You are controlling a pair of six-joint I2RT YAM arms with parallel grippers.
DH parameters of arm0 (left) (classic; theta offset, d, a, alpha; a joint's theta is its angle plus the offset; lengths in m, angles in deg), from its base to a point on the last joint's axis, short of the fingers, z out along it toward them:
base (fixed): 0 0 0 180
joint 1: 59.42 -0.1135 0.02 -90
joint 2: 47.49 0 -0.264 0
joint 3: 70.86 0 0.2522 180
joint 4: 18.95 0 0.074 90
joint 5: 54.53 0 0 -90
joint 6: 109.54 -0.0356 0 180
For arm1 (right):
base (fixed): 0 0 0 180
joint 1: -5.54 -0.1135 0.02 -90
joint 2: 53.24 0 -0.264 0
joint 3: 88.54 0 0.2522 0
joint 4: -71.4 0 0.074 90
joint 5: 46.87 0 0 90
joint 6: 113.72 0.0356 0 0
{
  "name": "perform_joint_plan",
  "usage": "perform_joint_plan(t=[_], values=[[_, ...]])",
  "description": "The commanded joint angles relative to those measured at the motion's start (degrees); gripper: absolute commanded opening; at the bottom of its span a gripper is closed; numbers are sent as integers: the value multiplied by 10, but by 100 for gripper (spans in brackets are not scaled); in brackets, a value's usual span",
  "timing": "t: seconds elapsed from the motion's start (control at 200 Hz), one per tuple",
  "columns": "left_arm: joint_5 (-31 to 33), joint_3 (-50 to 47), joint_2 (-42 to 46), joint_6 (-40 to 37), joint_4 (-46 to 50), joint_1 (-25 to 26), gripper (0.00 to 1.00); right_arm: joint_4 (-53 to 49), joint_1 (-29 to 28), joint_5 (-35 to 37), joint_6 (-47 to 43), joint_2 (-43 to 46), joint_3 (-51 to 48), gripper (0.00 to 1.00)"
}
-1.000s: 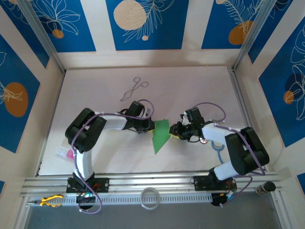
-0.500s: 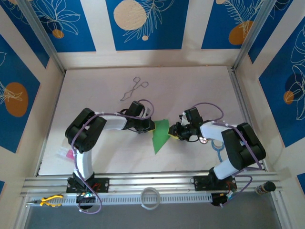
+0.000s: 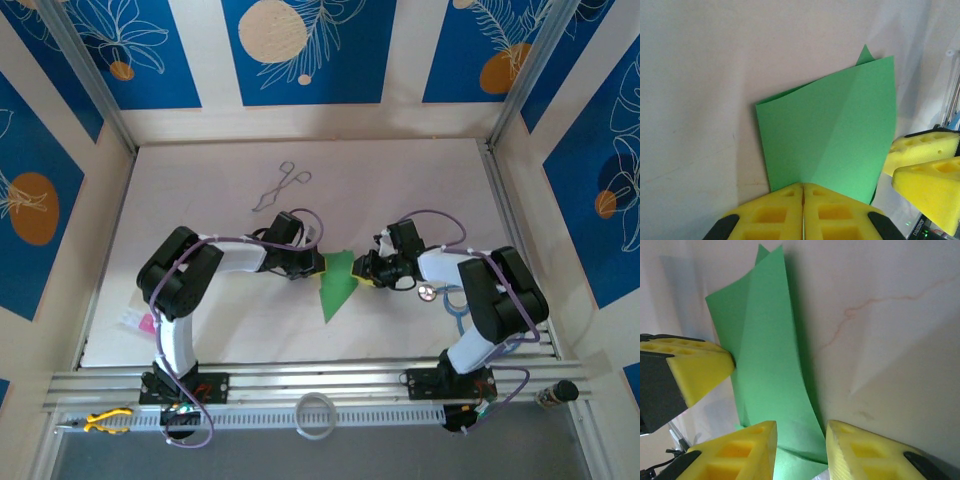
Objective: Fold a paper plane with a square sheet of paper (pick it up from the middle)
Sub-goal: Fold the wing for the fifth time at the center of the table.
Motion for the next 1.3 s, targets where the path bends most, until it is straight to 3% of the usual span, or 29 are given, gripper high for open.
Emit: perform_joint_plan(t=[0.0, 0.695, 1.296], values=[[-13, 0, -1, -2, 7, 7, 10, 8, 2, -39, -15, -9, 10, 31], [-11, 0, 1, -2, 9, 7, 10, 2, 25, -48, -42, -20, 30, 32], [-9, 1, 1, -1, 10, 7, 10, 17, 20, -39, -16, -9, -13, 33]])
